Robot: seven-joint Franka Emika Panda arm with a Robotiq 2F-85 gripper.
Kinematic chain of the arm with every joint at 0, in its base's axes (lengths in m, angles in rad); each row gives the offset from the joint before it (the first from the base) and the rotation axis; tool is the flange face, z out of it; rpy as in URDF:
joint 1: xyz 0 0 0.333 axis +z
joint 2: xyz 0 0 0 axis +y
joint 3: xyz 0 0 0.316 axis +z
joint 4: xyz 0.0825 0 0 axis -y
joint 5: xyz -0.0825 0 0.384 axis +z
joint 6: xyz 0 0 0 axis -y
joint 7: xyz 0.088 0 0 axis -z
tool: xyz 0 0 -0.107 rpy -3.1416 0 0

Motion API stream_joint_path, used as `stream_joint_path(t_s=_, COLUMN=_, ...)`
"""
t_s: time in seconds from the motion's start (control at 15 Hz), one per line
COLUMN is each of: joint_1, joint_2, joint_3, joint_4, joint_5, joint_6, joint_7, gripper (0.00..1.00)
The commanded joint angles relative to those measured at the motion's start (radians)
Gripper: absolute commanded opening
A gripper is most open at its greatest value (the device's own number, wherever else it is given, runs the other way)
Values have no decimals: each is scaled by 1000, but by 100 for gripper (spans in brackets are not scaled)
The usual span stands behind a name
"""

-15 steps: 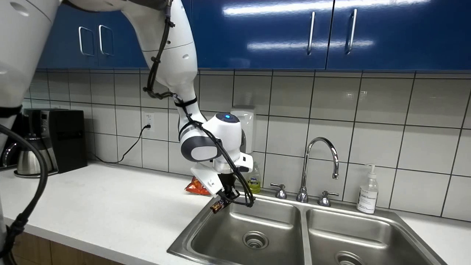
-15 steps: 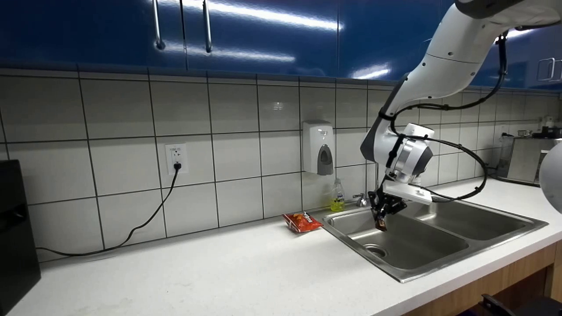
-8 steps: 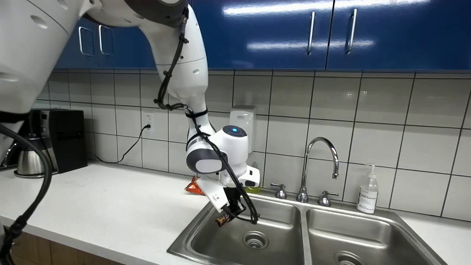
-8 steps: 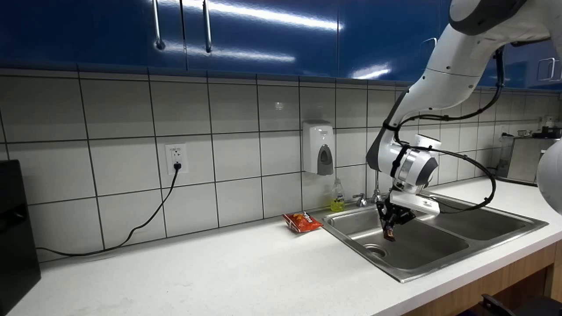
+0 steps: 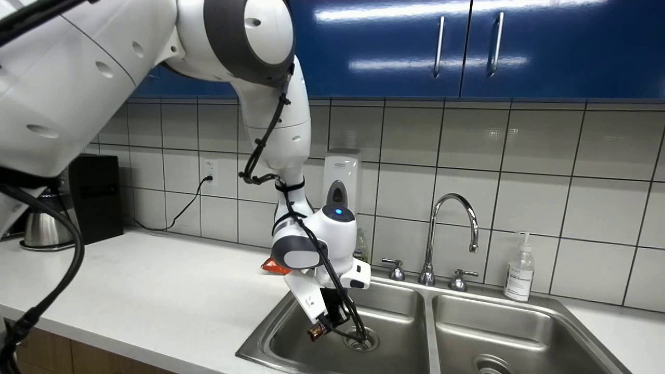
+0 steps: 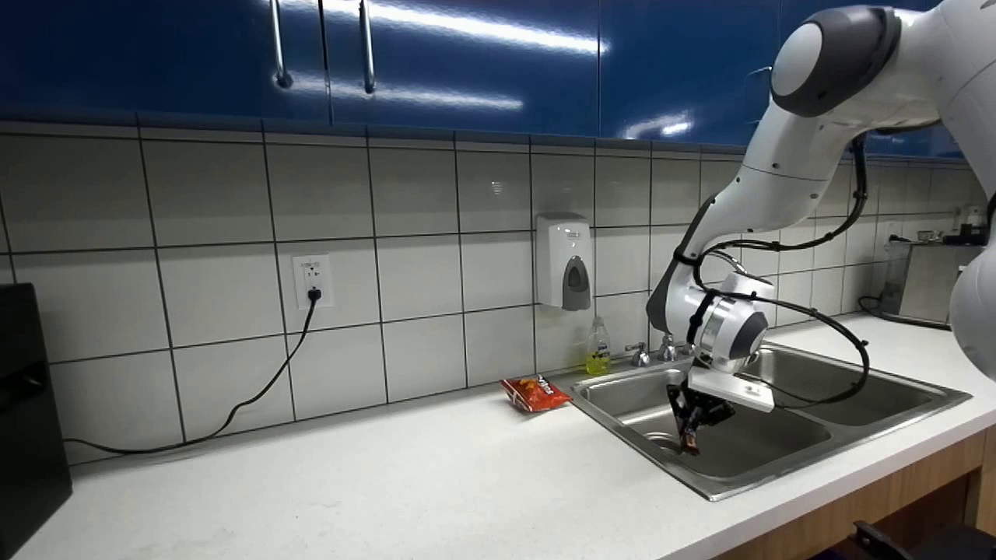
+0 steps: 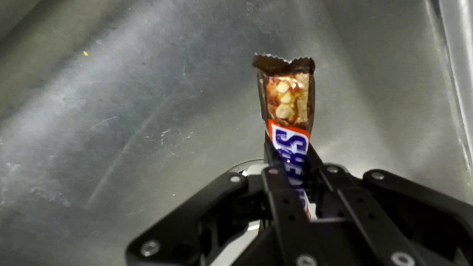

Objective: Pick up the object from the counter and put it in the sink

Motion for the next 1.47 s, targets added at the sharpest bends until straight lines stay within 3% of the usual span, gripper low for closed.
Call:
stream_joint_path(t_s=0.0, joint_1=-19, joint_2=97, joint_3=10, joint_4=83, joint_5=-12, joint_6=20, joint_7=-35, gripper=4)
stream_joint_path(t_s=0.53, joint_1=42, joint_2=192, joint_3=-52, joint_4=163, joint_5=-78, joint_6=13, joint_7=-4, gripper=4)
stream_joint_path(t_s=1.33, joint_1=187, joint_2=281, joint_3=-171, joint_4=247, joint_5=-120, joint_6=-18, joint_7=20, gripper=4)
stream_joint_path(t_s=1.4, joint_1=199, joint_2=283, joint_3=-182, joint_4=250, joint_5=-119, joint_6=-19, joint_7=24, gripper=9)
